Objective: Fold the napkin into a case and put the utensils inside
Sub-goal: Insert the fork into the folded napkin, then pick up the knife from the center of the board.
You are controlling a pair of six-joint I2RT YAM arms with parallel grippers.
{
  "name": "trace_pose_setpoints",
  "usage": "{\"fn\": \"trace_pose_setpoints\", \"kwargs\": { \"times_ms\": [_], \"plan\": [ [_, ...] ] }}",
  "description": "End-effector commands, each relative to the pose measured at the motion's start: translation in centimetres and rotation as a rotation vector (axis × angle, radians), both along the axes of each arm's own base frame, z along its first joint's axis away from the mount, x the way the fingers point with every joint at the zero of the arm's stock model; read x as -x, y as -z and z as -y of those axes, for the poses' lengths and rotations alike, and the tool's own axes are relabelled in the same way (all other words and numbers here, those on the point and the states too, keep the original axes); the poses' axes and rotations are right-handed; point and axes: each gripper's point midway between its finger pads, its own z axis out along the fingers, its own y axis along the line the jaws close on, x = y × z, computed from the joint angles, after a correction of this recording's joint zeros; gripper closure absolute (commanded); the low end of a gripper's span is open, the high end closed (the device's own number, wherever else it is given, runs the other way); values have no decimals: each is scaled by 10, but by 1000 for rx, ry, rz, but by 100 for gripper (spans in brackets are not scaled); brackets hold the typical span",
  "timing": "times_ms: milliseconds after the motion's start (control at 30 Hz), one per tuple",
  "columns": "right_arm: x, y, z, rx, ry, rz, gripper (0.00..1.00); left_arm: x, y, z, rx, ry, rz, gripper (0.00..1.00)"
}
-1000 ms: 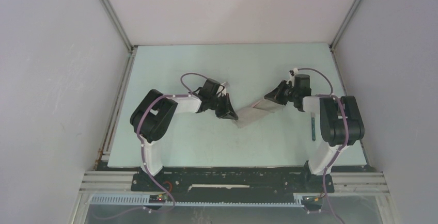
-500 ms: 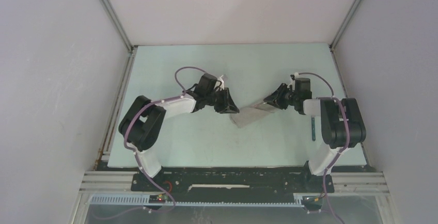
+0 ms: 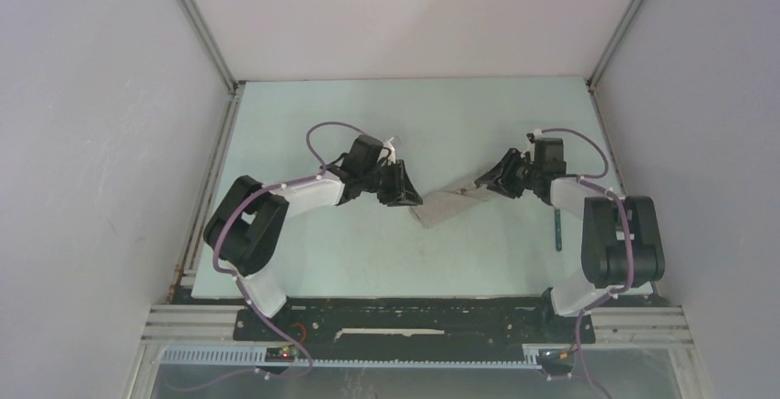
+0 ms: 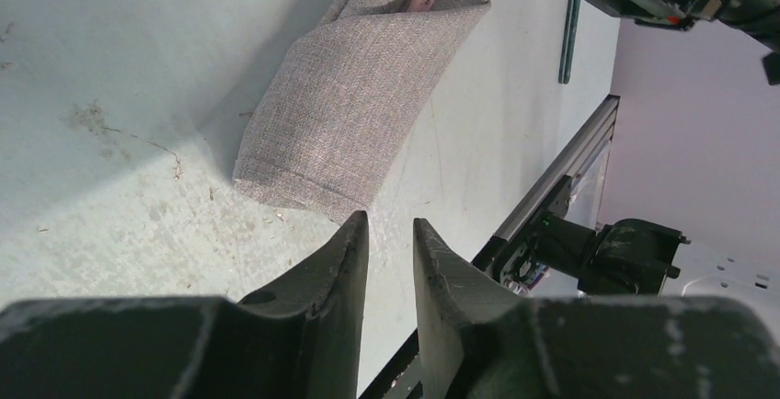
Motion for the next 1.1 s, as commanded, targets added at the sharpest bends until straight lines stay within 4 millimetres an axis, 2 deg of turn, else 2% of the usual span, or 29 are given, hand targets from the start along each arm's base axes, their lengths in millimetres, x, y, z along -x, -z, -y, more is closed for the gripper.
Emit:
{"fn": "trace_pose_setpoints", "kwargs": {
  "times_ms": [0, 33, 67, 133, 300, 433, 500, 633, 700, 867, 933, 1067],
  "plan": [
    [10, -27, 19, 137, -13, 27, 54, 2, -22, 5, 34, 31, 76, 69],
    [13, -31, 27, 200, -13, 13, 54, 5, -25, 5, 36, 37, 87, 68],
    [14, -36, 48, 263, 22, 1, 54, 12, -26, 4, 24, 47, 82, 67],
    [21, -41, 76, 355, 57, -38, 54, 22, -33, 6, 18, 72, 101, 65],
    [40, -38, 150, 491, 160, -184, 51, 59, -58, 21, 74, 170, 130, 60],
    [32, -32, 179, 458, 203, -210, 40, 79, -86, 24, 137, 223, 168, 58],
    [30, -27, 197, 522, 222, -309, 36, 85, -97, 21, 155, 234, 186, 57],
    [40, -15, 215, 628, 232, -448, 33, 93, -104, 12, 151, 254, 218, 55],
    [47, -9, 216, 642, 213, -488, 33, 96, -104, 11, 153, 264, 224, 55],
    [69, 15, 204, 688, 125, -609, 34, 100, -98, 11, 153, 287, 206, 55],
    [77, 23, 206, 733, 121, -648, 35, 101, -98, 11, 156, 294, 202, 54],
    [78, 35, 198, 705, 88, -641, 37, 101, -100, 11, 161, 295, 206, 54]
  ]
}}
